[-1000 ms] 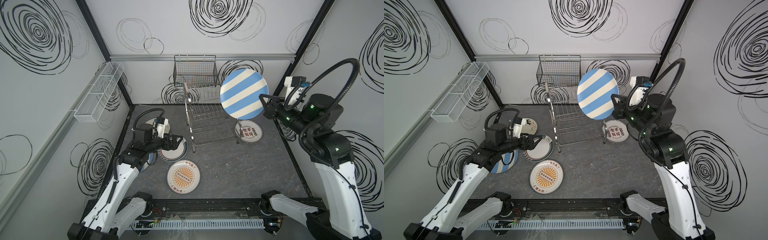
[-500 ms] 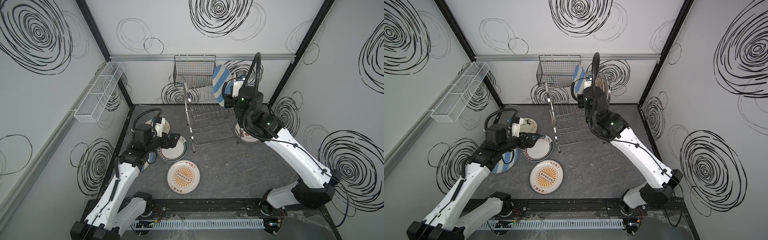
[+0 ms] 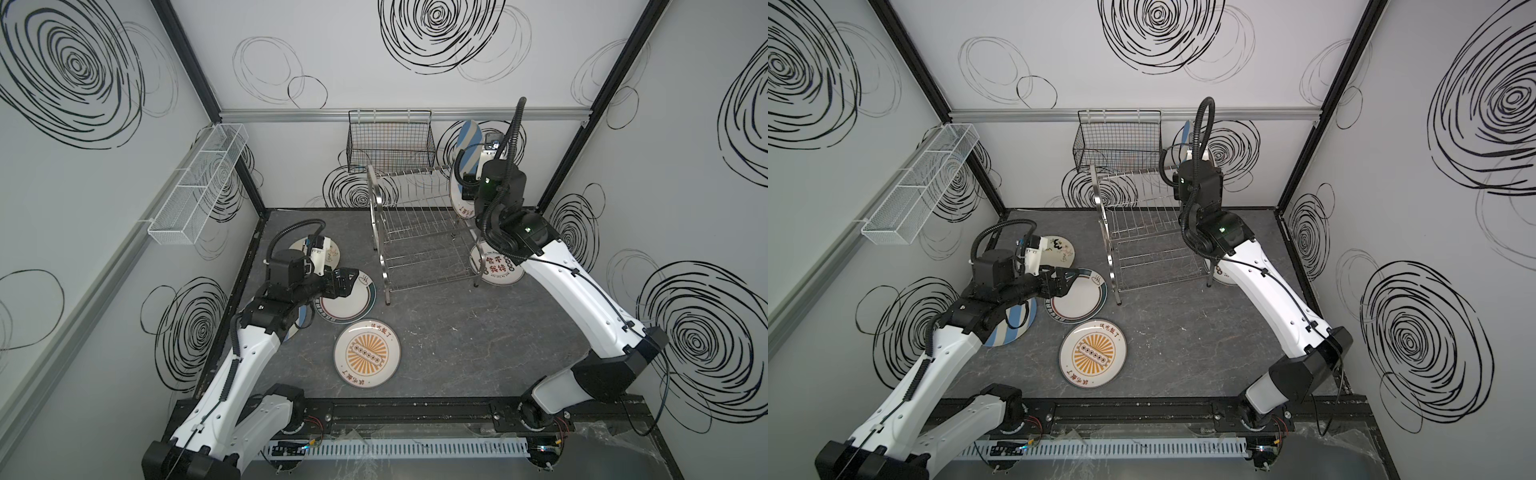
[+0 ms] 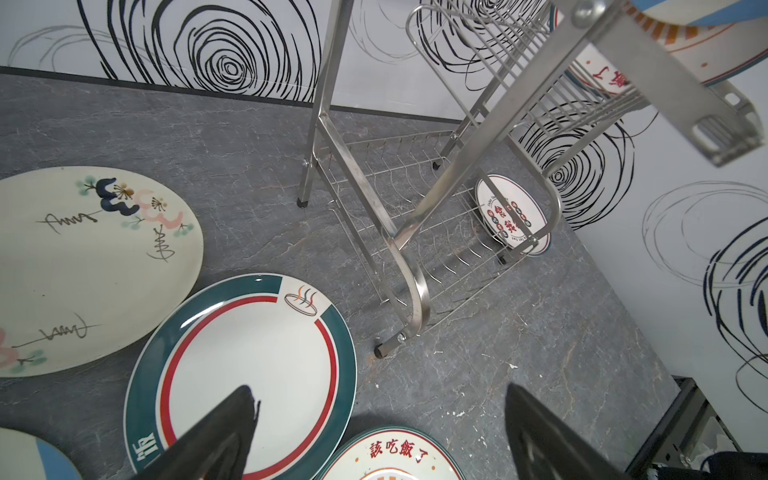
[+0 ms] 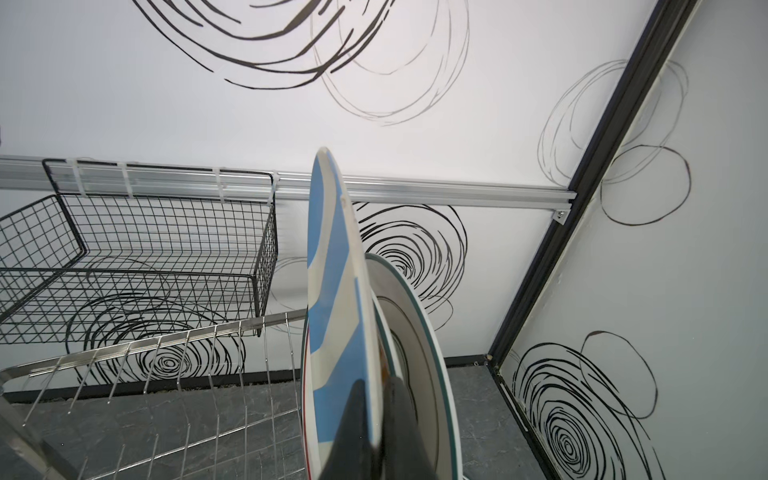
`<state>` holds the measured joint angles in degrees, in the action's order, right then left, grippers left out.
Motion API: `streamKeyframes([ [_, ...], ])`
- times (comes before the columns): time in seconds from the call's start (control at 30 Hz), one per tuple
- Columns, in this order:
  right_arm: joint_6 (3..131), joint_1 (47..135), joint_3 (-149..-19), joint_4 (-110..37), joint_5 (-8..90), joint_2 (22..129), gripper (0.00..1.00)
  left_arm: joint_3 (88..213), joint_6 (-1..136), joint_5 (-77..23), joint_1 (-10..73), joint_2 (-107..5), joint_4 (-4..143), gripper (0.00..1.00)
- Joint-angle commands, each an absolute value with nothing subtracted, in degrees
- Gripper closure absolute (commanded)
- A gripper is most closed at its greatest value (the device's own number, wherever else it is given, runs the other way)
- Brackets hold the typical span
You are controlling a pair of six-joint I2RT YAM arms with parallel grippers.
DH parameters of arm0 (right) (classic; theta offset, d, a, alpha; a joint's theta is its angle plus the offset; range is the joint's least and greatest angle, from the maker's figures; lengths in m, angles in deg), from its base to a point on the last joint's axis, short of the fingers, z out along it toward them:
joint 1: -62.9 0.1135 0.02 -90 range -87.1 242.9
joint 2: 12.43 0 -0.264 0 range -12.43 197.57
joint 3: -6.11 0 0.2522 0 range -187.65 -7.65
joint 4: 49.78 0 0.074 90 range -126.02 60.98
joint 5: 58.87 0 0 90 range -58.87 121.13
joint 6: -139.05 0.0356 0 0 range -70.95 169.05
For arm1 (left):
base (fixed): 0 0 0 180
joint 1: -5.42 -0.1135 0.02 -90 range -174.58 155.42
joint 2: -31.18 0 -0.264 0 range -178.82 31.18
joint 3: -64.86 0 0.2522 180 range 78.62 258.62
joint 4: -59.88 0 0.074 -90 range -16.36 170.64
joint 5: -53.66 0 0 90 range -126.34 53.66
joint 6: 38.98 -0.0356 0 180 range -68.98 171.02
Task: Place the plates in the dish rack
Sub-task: 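Lift the upright striped plate toward the rack while the left arm withdraws, then lower the striped plate into the rack slot beside the sunburst plate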
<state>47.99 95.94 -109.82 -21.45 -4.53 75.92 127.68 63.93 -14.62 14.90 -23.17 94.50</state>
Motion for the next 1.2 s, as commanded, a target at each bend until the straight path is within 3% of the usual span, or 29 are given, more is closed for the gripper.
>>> streamKeyframes([
  [0.0, 49.1, 95.89, -112.07, -24.95, -1.87, 76.83, 1.0, 127.67, 62.21, -15.29, 14.47, -22.68, 93.49, 0.04],
  [1.17, 48.85, 95.95, -110.62, -31.3, -3.16, 79.58, 1.0, 126.46, 62.36, -14.27, 14.42, -23.38, 92.63, 0.04],
])
